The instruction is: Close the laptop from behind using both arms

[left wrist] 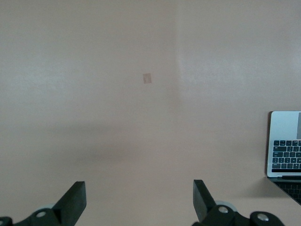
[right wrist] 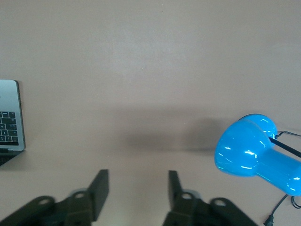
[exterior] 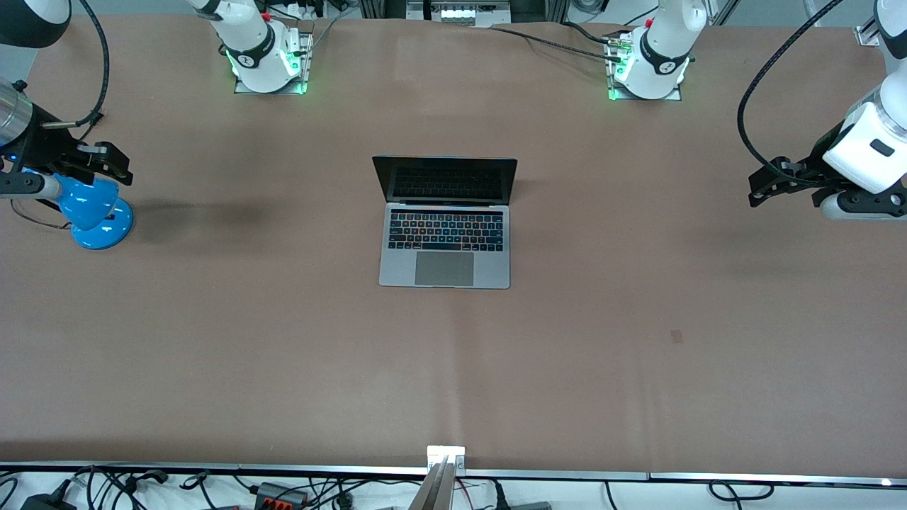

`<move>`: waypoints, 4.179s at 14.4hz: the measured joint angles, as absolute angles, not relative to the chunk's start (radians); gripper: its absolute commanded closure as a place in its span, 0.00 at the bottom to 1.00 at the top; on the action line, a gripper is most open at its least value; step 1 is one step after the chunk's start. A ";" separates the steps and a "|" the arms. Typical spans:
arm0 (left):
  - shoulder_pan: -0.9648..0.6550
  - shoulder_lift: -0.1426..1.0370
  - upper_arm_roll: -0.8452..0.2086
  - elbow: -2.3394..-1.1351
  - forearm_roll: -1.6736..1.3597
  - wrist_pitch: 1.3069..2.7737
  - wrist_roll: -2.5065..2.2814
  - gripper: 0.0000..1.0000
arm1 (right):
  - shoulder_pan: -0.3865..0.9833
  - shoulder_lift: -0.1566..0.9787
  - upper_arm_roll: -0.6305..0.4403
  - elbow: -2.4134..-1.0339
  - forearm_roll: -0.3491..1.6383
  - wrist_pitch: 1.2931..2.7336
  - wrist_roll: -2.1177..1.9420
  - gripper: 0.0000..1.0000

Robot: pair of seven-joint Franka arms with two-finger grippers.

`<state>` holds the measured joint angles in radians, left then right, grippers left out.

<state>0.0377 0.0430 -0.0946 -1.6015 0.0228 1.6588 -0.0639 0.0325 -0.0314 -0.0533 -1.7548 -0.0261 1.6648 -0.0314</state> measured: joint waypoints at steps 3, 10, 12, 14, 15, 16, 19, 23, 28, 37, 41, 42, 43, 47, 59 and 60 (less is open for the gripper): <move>0.038 0.043 -0.094 -1.587 0.022 1.637 -0.064 0.00 | 0.041 -0.031 -0.053 -1.755 -0.026 1.665 -0.031 0.84; 0.010 0.087 -0.098 -1.536 0.022 1.402 -0.063 0.00 | 0.062 -0.026 -0.051 -1.755 -0.024 1.657 -0.031 1.00; 0.006 0.104 -0.102 -1.534 0.022 1.393 -0.063 0.00 | 0.075 -0.024 -0.051 -1.756 -0.019 1.630 -0.031 1.00; 0.006 0.114 -0.101 -1.532 0.022 1.391 -0.046 0.34 | 0.101 -0.019 -0.050 -1.756 -0.016 1.594 -0.031 1.00; 0.007 0.118 -0.101 -1.532 0.022 1.390 -0.032 0.61 | 0.117 -0.017 -0.050 -1.757 -0.013 1.584 -0.031 1.00; 0.007 0.120 -0.101 -1.532 0.022 1.387 -0.020 0.81 | 0.129 -0.015 -0.049 -1.758 0.000 1.581 -0.029 1.00; 0.001 0.125 -0.103 -1.528 0.018 1.336 0.023 0.99 | 0.155 -0.007 -0.048 -1.765 0.042 1.575 -0.026 1.00; -0.011 0.128 -0.104 -1.529 -0.110 1.276 0.027 0.99 | 0.226 0.014 -0.046 -1.776 0.077 1.543 0.055 1.00; -0.010 0.130 -0.105 -1.560 -0.226 1.236 0.029 0.99 | 0.363 0.022 -0.043 -1.843 0.125 1.541 0.242 1.00; -0.011 0.121 -0.125 -1.689 -0.431 1.259 0.033 0.99 | 0.452 0.023 -0.044 -1.972 0.387 1.626 0.295 1.00; -0.019 0.087 -0.223 -1.834 -0.572 1.435 0.033 0.99 | 0.523 0.023 -0.043 -2.014 0.391 1.657 0.296 1.00; -0.021 0.085 -0.233 -1.862 -0.603 1.463 0.034 0.99 | 0.542 0.023 -0.043 -2.026 0.391 1.674 0.296 1.00; -0.021 0.085 -0.250 -1.885 -0.632 1.478 0.034 0.99 | 0.562 0.025 -0.043 -2.039 0.392 1.693 0.297 1.00; -0.024 0.057 -0.349 -1.992 -0.682 1.570 0.065 0.99 | 0.620 0.060 -0.044 -2.076 0.392 1.758 0.323 1.00; -0.034 0.053 -0.662 -2.334 -0.765 2.367 0.096 0.99 | 0.686 0.163 -0.045 -2.066 0.392 1.902 0.375 1.00; -0.038 0.086 -0.666 -2.334 -0.765 2.437 0.103 0.99 | 0.686 0.173 -0.045 -2.054 0.392 1.905 0.375 1.00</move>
<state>-0.0383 0.0863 -0.6664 -2.3336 -0.7650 2.4366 0.1031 0.6864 0.1735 -0.0455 -2.0541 0.3922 1.9048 0.3746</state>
